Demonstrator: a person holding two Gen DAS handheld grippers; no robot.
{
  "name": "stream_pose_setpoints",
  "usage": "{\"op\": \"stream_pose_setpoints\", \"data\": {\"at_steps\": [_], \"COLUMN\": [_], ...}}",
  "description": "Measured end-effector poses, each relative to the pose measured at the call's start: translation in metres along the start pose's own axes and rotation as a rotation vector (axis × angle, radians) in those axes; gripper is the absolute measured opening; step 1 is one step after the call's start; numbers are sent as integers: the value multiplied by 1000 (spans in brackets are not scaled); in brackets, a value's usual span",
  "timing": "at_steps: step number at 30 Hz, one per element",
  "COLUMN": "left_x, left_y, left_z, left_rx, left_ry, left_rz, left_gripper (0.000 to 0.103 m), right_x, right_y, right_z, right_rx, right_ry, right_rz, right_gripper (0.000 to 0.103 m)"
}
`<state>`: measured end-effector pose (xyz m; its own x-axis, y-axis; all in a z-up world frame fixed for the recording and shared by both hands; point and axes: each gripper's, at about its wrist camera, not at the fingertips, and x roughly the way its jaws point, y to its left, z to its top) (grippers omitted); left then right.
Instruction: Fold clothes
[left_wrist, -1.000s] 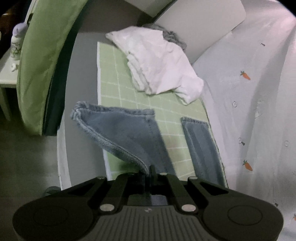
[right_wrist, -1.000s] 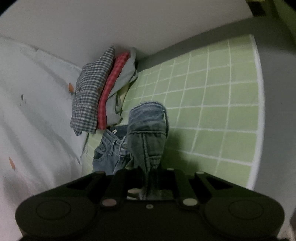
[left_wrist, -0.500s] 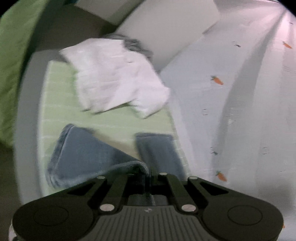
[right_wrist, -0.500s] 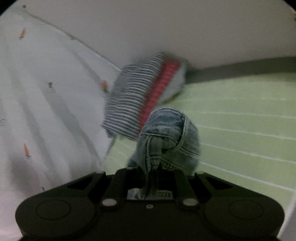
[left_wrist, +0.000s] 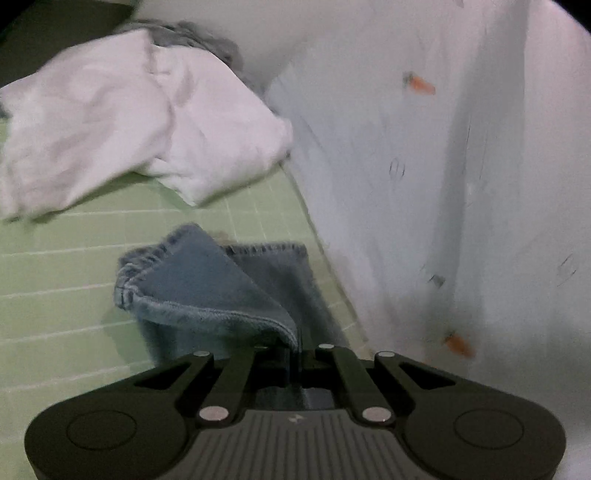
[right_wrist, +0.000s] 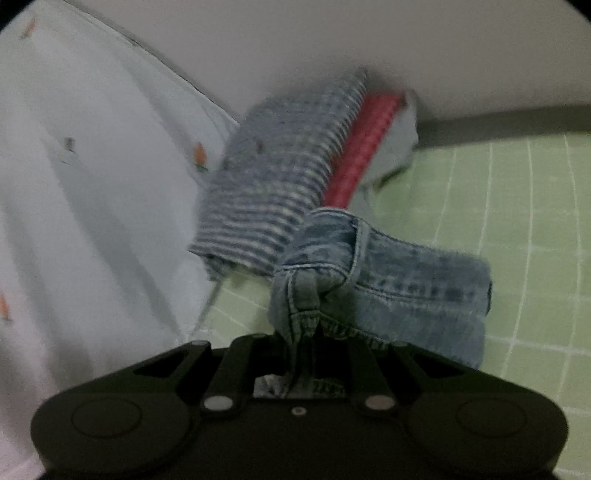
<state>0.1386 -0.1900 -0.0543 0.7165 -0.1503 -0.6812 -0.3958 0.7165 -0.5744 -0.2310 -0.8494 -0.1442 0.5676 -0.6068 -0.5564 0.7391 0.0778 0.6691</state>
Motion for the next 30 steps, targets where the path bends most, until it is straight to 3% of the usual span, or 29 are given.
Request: {"op": "stream_pose_setpoints", "data": {"at_steps": [10, 12, 14, 15, 16, 17, 19, 24, 26, 30], "left_x": [103, 131, 151, 156, 155, 152, 142, 87, 71, 61], "left_y": [-75, -84, -88, -88, -86, -84, -77, -43, -22, 16], "left_z": [12, 11, 9, 7, 6, 4, -1, -10, -11, -14], "left_rx": [175, 205, 191, 181, 182, 191, 223, 322, 305, 205], "left_ry": [50, 68, 108, 121, 118, 108, 86, 6, -1, 36], "left_rz": [-23, -25, 6, 12, 11, 7, 11, 101, 136, 194], "left_gripper": [3, 5, 14, 18, 26, 38, 54, 71, 79, 80], "right_x": [59, 75, 87, 87, 87, 84, 73, 31, 14, -1], "right_y": [32, 33, 33, 33, 33, 34, 38, 36, 28, 11], "right_z": [6, 6, 5, 4, 4, 3, 0, -17, -26, -48], "right_rx": [-83, -73, -58, -49, -39, -38, -72, -175, -173, -130], "right_ry": [35, 46, 48, 47, 46, 38, 16, 1, -4, 42], "right_rz": [-39, -39, -41, -23, 0, 24, 25, -68, -118, -184], "right_gripper": [11, 13, 18, 28, 44, 51, 82, 91, 94, 98]}}
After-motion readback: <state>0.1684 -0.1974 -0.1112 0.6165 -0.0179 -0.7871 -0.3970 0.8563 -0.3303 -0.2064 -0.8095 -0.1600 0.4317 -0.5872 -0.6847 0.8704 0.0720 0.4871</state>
